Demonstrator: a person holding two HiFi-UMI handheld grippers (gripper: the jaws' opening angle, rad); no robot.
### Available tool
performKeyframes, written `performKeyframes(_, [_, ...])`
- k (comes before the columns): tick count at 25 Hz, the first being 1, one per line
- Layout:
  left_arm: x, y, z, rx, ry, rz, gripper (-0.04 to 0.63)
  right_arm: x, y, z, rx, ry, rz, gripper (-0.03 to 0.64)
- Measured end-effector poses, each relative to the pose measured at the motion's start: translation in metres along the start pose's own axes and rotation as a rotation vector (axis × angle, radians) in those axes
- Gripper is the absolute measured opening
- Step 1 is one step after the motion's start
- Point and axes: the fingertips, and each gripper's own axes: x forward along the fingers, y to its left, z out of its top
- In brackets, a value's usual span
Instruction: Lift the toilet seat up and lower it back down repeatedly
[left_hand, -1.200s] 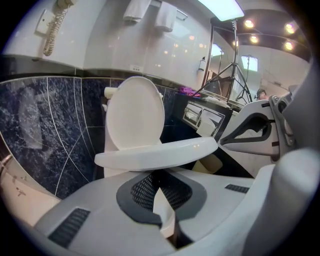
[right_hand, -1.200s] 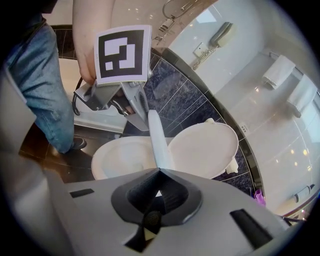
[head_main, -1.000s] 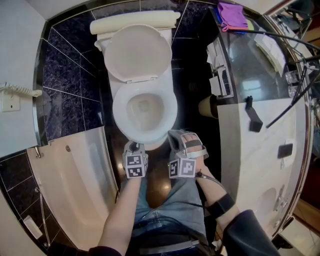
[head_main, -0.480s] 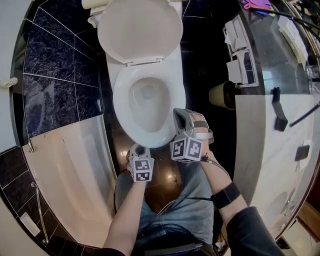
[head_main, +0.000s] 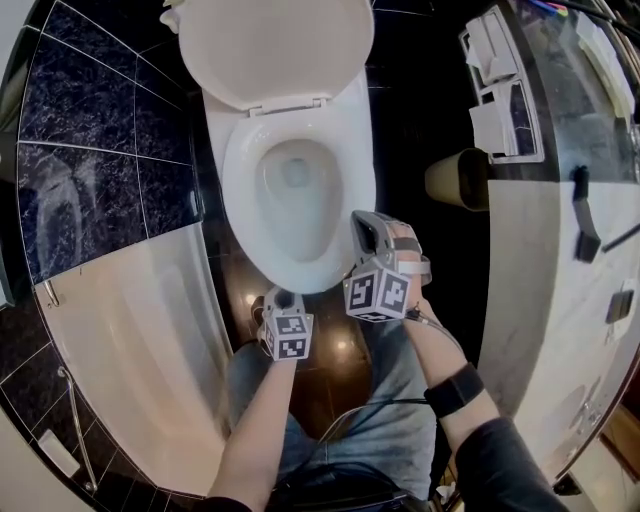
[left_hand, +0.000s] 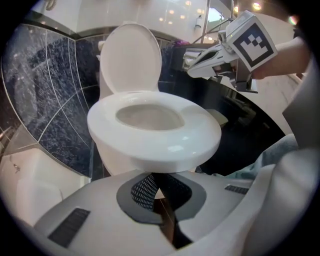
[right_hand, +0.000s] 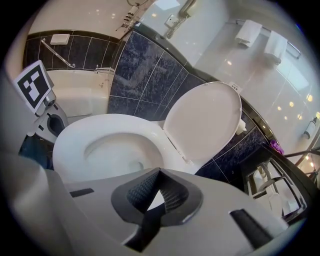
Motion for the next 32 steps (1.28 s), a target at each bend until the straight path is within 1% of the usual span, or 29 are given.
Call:
performKeyframes(3, [0.002,-0.002,-0.009,0.005,0.043,0.000,-0.008,0.001,0.003,0.001,0.007,0.004,0.000,0.020])
performKeyframes(6, [0.000,-0.001,-0.025,-0.015,0.087,-0.003,-0.008,0.002,0.004,0.006,0.017,0.001,-0.002,0.020])
performKeyframes(7, [-0.001,0.000,-0.028,-0.016,0.086,-0.004,-0.008,0.003,0.003,0.007,0.019,0.000,-0.005,0.020])
performKeyframes(9, [-0.004,0.001,-0.024,0.006,0.063,-0.007,-0.006,0.004,0.000,0.009,0.025,-0.001,-0.010,0.020])
performKeyframes(11, [-0.007,0.004,-0.016,0.023,0.047,-0.003,-0.006,0.004,-0.001,0.009,0.033,0.003,-0.012,0.020])
performKeyframes(14, [-0.017,0.012,0.004,0.020,0.025,0.011,-0.006,-0.002,-0.003,0.015,0.044,0.007,-0.008,0.020])
performKeyframes(18, [-0.044,0.020,0.048,0.022,-0.035,0.021,-0.006,-0.022,-0.016,0.032,0.077,0.000,-0.007,0.020])
performKeyframes(20, [-0.067,0.024,0.079,0.025,-0.069,0.027,-0.006,-0.039,-0.029,0.044,0.105,-0.006,-0.009,0.021])
performKeyframes(26, [-0.168,0.033,0.193,0.046,-0.185,0.052,-0.005,-0.112,-0.085,0.091,0.222,-0.037,-0.013,0.021])
performKeyframes(32, [-0.277,0.040,0.308,0.054,-0.348,0.087,-0.005,-0.183,-0.154,0.146,0.336,-0.130,-0.027,0.021])
